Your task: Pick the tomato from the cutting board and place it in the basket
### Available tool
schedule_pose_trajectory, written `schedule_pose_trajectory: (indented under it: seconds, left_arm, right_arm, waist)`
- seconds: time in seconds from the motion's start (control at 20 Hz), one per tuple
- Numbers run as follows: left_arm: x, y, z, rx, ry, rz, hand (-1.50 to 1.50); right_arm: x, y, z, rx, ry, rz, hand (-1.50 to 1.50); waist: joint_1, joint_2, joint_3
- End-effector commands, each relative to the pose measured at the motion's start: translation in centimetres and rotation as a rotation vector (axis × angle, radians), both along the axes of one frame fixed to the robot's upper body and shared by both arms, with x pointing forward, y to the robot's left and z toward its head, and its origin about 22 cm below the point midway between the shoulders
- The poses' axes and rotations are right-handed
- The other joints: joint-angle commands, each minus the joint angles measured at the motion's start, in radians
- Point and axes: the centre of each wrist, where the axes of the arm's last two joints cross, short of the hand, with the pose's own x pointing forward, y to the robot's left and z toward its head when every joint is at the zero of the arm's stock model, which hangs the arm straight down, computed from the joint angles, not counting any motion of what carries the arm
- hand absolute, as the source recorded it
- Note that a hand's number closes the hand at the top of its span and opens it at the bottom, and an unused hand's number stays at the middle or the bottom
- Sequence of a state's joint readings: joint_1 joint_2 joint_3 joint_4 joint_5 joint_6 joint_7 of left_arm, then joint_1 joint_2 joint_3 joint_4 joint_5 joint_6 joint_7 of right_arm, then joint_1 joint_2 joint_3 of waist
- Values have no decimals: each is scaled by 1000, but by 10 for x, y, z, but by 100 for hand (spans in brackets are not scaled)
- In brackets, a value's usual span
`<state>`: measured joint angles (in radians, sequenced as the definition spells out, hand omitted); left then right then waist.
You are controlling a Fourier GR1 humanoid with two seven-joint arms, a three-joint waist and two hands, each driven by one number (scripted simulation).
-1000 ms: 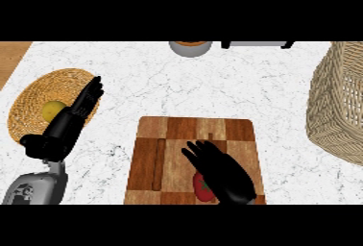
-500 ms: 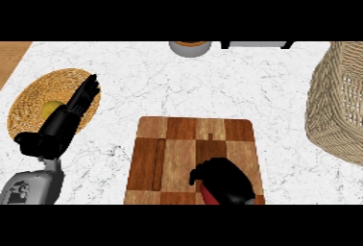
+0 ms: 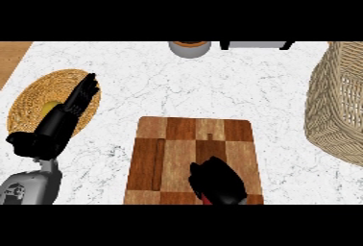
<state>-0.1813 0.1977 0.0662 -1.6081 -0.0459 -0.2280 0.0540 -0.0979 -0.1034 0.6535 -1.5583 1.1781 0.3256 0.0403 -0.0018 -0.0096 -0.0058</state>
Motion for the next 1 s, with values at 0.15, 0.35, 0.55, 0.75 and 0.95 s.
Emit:
schedule_pose_trajectory:
  seconds: [0.15,0.35,0.55,0.75,0.95]
  left_arm:
    - [-7,3,-11,-10,9,22,0]
    - [-11,2,-8,-3,-24,24,0]
    - [-5,4,-5,6,0,18,0]
    - [-14,-7,-5,-15,14,-14,0]
    - [-4,6,-2,-13,2,33,0]
  right_arm:
    - [-4,-41,-10,-38,-31,-441,150]
    - [12,-76,-5,-21,-77,-738,150]
    - [3,-77,30,155,-103,-792,150]
    - [-19,-74,41,414,-109,-813,150]
    - [-29,-67,91,730,-250,-771,150]
  waist:
    - [-26,6,5]
    - [-13,9,6]
    - [-8,7,6]
    - [-9,5,6]
    - [-15,5,7]
